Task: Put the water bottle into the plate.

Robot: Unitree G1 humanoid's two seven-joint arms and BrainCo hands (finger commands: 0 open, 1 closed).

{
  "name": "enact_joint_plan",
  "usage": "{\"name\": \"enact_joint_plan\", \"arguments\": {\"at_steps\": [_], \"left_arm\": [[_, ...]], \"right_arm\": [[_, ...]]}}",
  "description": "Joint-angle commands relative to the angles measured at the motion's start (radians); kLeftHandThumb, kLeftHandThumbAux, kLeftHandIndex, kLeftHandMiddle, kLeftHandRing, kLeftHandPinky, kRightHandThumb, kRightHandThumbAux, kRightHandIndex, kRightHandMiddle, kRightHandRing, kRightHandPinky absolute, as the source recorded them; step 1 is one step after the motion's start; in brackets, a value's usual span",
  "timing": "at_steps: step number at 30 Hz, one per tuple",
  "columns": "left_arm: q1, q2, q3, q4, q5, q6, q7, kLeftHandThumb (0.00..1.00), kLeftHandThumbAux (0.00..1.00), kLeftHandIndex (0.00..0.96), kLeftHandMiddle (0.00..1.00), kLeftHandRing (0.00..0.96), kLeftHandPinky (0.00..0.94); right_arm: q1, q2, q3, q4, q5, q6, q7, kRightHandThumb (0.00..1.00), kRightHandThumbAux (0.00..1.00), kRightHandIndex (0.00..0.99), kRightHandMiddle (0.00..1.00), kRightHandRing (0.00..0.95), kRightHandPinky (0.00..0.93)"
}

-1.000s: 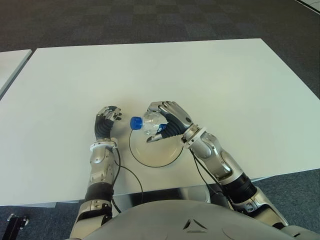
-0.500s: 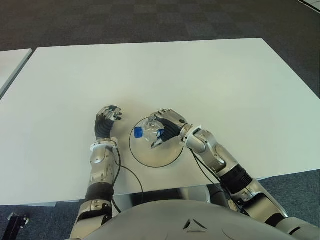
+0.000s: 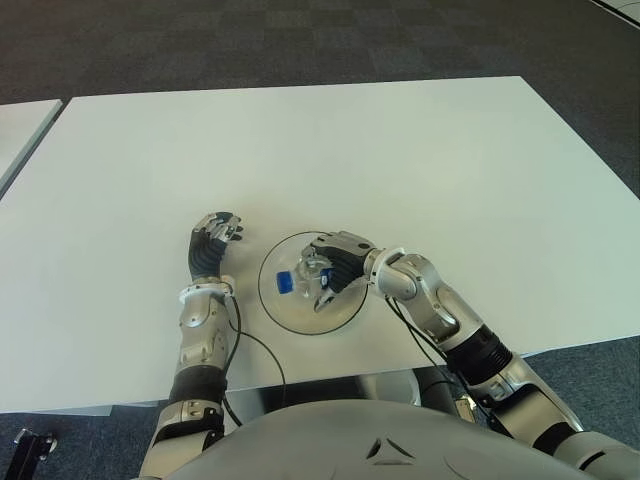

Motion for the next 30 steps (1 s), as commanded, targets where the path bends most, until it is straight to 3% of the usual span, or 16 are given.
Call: {"name": "enact_joint_plan", "arguments": {"at_steps": [1, 10, 15, 17, 22, 24, 27, 30], "left_arm": [[0.04, -0.009, 0.005, 0.048, -0.007, 0.065, -0.004, 0.837, 0.674, 0.431, 0.471, 0.522, 0.509], [0.04, -0.004, 0.0, 0.051, 0.008, 0.045, -0.002, 0.837, 0.674, 0.427, 0.475, 0.529, 0.519], [0.041, -0.002, -0.002, 0.05, 0.011, 0.041, -0.004, 0.837, 0.674, 0.427, 0.476, 0.533, 0.521], [0.042, -0.001, -0.004, 0.05, 0.012, 0.042, -0.006, 0.837, 0.674, 0.426, 0.476, 0.533, 0.519], [0.041, 0.0, -0.005, 0.052, 0.011, 0.044, -0.007, 0.837, 0.674, 0.429, 0.474, 0.531, 0.515], [0.041, 0.0, -0.004, 0.051, 0.011, 0.048, -0.004, 0.837, 0.674, 0.431, 0.472, 0.53, 0.514], [0.042, -0.002, -0.003, 0.047, 0.009, 0.055, 0.001, 0.837, 0.674, 0.434, 0.47, 0.525, 0.511], [0.043, -0.002, -0.002, 0.045, 0.007, 0.057, 0.001, 0.837, 0.674, 0.435, 0.469, 0.522, 0.508]], "right_arm": [[-0.025, -0.025, 0.009, -0.033, 0.002, -0.031, 0.022, 0.701, 0.727, 0.433, 0.83, 0.837, 0.823], [-0.031, -0.055, 0.013, -0.028, 0.016, -0.109, 0.012, 0.696, 0.726, 0.427, 0.78, 0.779, 0.751], [-0.043, -0.076, 0.015, -0.022, 0.016, -0.163, 0.02, 0.693, 0.727, 0.422, 0.642, 0.614, 0.56], [-0.049, -0.088, 0.017, -0.027, 0.013, -0.184, 0.029, 0.688, 0.729, 0.416, 0.538, 0.518, 0.474], [-0.053, -0.094, 0.017, -0.039, 0.008, -0.187, 0.052, 0.68, 0.733, 0.407, 0.372, 0.372, 0.359], [-0.052, -0.094, 0.018, -0.048, 0.004, -0.176, 0.066, 0.455, 0.758, 0.263, 0.291, 0.298, 0.293], [-0.053, -0.095, 0.019, -0.06, -0.003, -0.165, 0.085, 0.346, 0.771, 0.173, 0.216, 0.23, 0.244], [-0.054, -0.098, 0.019, -0.072, -0.007, -0.164, 0.102, 0.308, 0.778, 0.131, 0.171, 0.189, 0.215]]}}
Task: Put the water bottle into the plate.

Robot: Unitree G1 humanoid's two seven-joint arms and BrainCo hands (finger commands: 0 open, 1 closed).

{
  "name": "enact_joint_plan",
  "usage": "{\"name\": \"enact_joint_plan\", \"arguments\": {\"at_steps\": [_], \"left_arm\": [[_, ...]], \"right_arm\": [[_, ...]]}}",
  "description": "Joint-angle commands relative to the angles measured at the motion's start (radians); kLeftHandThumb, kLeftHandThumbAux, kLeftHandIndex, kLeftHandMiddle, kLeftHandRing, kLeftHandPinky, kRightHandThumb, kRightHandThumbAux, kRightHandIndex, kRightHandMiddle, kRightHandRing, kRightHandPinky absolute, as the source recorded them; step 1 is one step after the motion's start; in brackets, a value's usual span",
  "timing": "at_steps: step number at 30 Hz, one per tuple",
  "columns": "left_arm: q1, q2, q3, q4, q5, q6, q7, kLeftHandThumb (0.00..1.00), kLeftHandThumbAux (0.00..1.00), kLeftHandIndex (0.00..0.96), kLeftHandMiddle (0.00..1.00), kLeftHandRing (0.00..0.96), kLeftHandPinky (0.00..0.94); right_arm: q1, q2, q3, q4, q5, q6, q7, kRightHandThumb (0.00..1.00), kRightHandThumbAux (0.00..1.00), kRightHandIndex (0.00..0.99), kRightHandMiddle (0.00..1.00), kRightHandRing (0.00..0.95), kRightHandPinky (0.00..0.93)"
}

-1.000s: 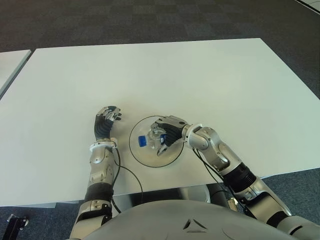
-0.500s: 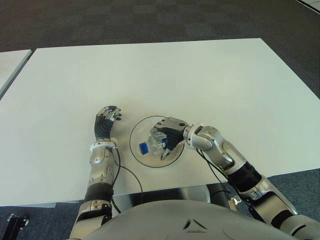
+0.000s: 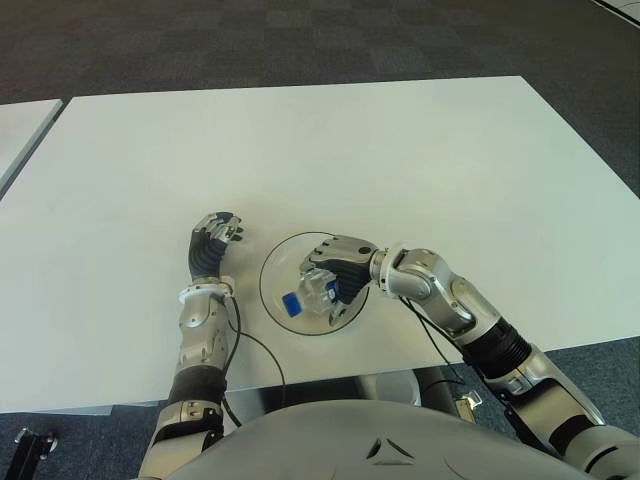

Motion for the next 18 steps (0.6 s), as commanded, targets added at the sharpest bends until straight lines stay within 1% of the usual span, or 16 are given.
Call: {"name": "enact_joint_plan", "arguments": {"at_steps": [1, 3, 8, 10, 15, 18], "left_arm": [[0.042, -0.006, 0.001, 0.042, 0.004, 0.062, 0.003, 0.837, 0.674, 0.435, 0.469, 0.521, 0.508], [0.043, -0.006, -0.001, 0.04, 0.007, 0.06, 0.003, 0.837, 0.674, 0.435, 0.469, 0.52, 0.507], [0.045, -0.006, -0.002, 0.035, 0.01, 0.066, 0.009, 0.838, 0.674, 0.436, 0.468, 0.517, 0.507], [0.045, -0.008, -0.002, 0.029, 0.01, 0.079, 0.016, 0.838, 0.673, 0.438, 0.467, 0.514, 0.507], [0.047, -0.012, 0.0, 0.017, 0.012, 0.099, 0.026, 0.838, 0.673, 0.44, 0.466, 0.513, 0.508], [0.048, -0.014, 0.0, 0.011, 0.015, 0.107, 0.031, 0.838, 0.673, 0.438, 0.467, 0.515, 0.511]], "right_arm": [[-0.015, -0.005, 0.005, -0.027, -0.007, 0.011, 0.03, 0.303, 0.778, 0.122, 0.159, 0.176, 0.201], [-0.014, -0.006, 0.004, -0.032, -0.01, 0.013, 0.036, 0.291, 0.777, 0.089, 0.114, 0.126, 0.154], [-0.012, -0.004, 0.001, -0.037, -0.005, 0.02, 0.05, 0.286, 0.772, 0.032, 0.049, 0.056, 0.089], [-0.008, -0.002, -0.003, -0.04, 0.001, 0.019, 0.047, 0.296, 0.746, 0.013, 0.02, 0.023, 0.039], [0.009, 0.0, -0.012, -0.047, 0.003, 0.01, 0.018, 0.304, 0.696, 0.002, 0.003, 0.003, 0.006], [0.027, 0.002, -0.018, -0.043, -0.004, -0.013, -0.037, 0.319, 0.647, 0.0, 0.0, 0.001, 0.001]]}}
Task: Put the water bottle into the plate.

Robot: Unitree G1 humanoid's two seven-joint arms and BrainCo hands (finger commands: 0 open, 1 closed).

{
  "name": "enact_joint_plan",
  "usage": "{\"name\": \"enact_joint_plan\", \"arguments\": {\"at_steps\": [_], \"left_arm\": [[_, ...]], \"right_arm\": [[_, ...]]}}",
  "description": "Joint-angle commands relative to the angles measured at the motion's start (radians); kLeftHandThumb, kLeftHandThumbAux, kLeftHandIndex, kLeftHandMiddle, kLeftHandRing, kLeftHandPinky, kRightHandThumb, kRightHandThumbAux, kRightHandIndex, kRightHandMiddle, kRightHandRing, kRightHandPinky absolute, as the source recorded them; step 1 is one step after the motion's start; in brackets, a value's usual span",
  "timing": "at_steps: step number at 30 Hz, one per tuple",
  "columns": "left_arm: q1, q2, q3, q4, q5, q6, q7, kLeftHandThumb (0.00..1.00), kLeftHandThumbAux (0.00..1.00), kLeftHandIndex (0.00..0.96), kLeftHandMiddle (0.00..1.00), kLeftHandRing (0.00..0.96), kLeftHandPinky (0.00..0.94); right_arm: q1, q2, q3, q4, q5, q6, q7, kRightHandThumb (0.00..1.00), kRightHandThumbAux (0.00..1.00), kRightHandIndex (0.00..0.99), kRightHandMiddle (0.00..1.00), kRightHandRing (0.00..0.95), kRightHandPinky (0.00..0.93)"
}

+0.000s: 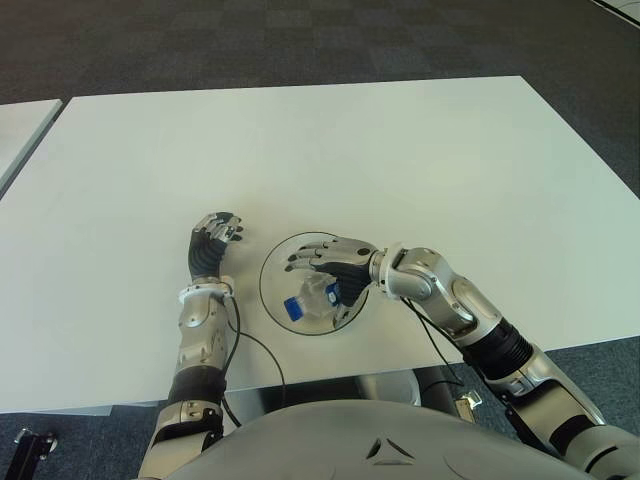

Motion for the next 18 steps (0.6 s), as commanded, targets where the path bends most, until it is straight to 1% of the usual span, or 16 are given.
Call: {"name": "enact_joint_plan", "arguments": {"at_steps": [1, 6, 9, 18], "left_arm": [[0.045, -0.013, 0.0, 0.03, 0.009, 0.082, 0.027, 0.838, 0.673, 0.437, 0.468, 0.516, 0.511], [0.046, -0.014, 0.002, 0.027, 0.006, 0.088, 0.025, 0.837, 0.674, 0.43, 0.472, 0.525, 0.517], [0.045, -0.015, 0.004, 0.029, -0.002, 0.085, 0.016, 0.837, 0.674, 0.427, 0.475, 0.531, 0.52], [0.045, -0.014, 0.003, 0.039, -0.006, 0.067, 0.001, 0.836, 0.675, 0.422, 0.479, 0.533, 0.516]], "right_arm": [[0.026, 0.003, -0.015, -0.005, -0.003, -0.032, -0.083, 0.322, 0.639, 0.0, 0.0, 0.0, 0.001], [0.041, 0.004, -0.017, 0.012, -0.004, -0.061, -0.155, 0.33, 0.585, 0.0, 0.0, 0.0, 0.0], [0.05, 0.007, -0.02, 0.021, 0.002, -0.076, -0.19, 0.314, 0.561, 0.0, 0.0, 0.0, 0.0], [0.066, 0.006, -0.022, 0.03, -0.001, -0.093, -0.246, 0.287, 0.508, 0.0, 0.0, 0.0, 0.0]]}}
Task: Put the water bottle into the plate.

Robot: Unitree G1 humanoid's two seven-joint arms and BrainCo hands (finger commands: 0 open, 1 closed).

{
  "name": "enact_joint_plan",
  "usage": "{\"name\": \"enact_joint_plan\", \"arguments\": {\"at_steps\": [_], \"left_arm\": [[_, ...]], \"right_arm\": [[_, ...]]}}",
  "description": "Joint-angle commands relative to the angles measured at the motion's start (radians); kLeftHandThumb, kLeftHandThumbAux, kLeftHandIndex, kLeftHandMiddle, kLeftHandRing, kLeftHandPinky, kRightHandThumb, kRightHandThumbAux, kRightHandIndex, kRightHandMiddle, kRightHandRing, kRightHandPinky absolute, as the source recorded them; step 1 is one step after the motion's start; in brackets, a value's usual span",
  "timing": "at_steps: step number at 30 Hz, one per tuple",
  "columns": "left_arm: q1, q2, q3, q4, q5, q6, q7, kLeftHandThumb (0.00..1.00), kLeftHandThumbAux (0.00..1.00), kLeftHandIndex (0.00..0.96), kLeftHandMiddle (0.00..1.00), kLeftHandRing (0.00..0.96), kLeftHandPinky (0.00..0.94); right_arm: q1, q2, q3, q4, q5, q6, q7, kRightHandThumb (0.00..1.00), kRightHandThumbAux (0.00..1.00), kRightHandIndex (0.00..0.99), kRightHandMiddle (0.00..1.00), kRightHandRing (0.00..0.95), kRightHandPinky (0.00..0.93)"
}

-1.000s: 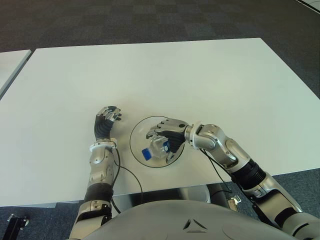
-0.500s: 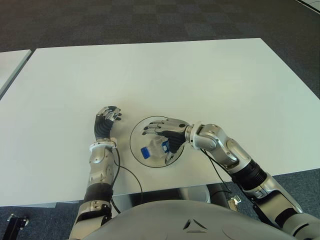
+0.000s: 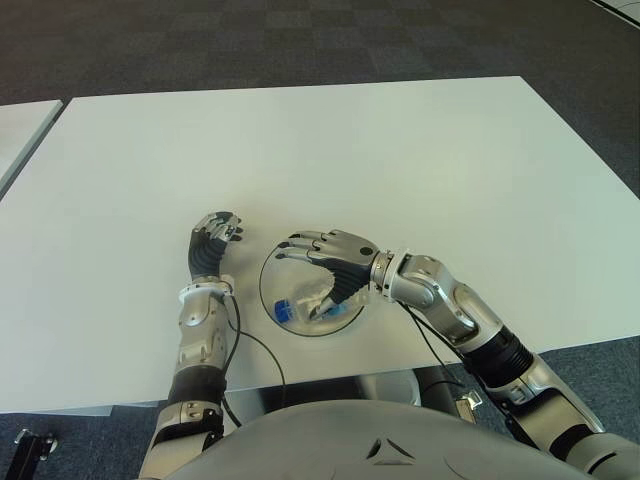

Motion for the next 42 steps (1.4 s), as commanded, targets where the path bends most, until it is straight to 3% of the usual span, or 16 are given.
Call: {"name": "enact_joint_plan", "arguments": {"at_steps": [1, 28, 38, 42], "left_arm": [[0.043, -0.011, 0.001, 0.051, -0.005, 0.047, -0.009, 0.836, 0.675, 0.422, 0.479, 0.532, 0.515], [0.045, -0.012, 0.001, 0.046, 0.0, 0.058, 0.006, 0.836, 0.674, 0.422, 0.478, 0.529, 0.515], [0.048, -0.013, -0.002, 0.044, 0.008, 0.04, 0.006, 0.836, 0.674, 0.425, 0.476, 0.526, 0.514], [0.048, -0.012, -0.002, 0.044, 0.008, 0.041, 0.004, 0.837, 0.674, 0.425, 0.475, 0.525, 0.513]], "right_arm": [[0.02, -0.001, -0.003, 0.016, -0.003, -0.012, -0.026, 0.287, 0.505, 0.0, 0.0, 0.0, 0.0], [0.036, 0.011, -0.018, 0.032, 0.018, -0.049, -0.118, 0.062, 0.512, 0.0, 0.0, 0.0, 0.0], [0.053, 0.036, -0.052, 0.038, 0.055, -0.057, -0.171, 0.012, 0.511, 0.0, 0.0, 0.0, 0.0], [0.066, 0.067, -0.096, 0.052, 0.088, -0.048, -0.233, 0.009, 0.541, 0.0, 0.0, 0.0, 0.0]]}}
